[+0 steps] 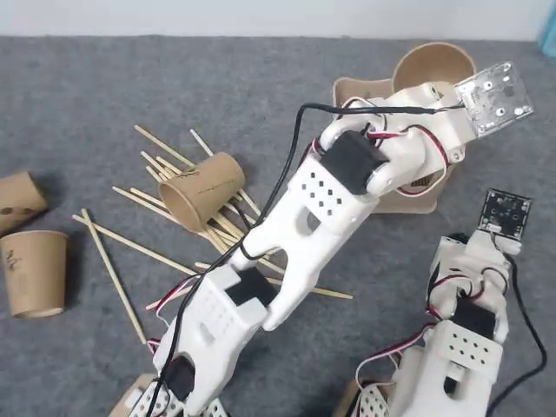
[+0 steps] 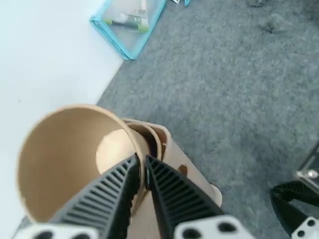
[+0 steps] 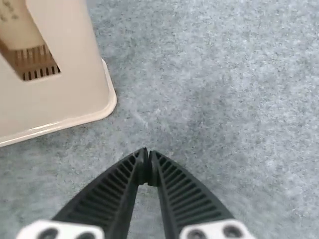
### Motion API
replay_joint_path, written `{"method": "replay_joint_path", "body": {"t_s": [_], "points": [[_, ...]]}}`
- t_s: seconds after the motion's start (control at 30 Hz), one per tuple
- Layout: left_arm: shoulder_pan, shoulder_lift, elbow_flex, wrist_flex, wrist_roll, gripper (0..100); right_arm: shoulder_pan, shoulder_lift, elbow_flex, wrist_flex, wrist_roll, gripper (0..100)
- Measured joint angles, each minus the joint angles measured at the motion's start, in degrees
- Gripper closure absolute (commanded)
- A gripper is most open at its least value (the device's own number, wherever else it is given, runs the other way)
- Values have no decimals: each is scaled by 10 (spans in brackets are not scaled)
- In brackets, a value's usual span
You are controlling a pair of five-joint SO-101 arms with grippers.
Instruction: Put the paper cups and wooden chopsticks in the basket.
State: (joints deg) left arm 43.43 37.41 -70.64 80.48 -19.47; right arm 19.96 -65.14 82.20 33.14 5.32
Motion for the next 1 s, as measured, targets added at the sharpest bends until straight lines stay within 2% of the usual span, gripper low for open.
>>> {"method": "replay_joint_path", "body": {"t_s": [0.27,0.43,0.67,0.87,1.0], "points": [[20,-25,0,55,0,989,-6,0,0,0,0,983],[23,-34,0,58,0,982,-8,0,0,0,0,983],[25,-34,0,58,14,777,-8,0,0,0,0,983],[-23,-47,-70,62,91,768,-8,0,0,0,0,983],[-84,-99,-135,113,127,768,-8,0,0,0,0,983]]}}
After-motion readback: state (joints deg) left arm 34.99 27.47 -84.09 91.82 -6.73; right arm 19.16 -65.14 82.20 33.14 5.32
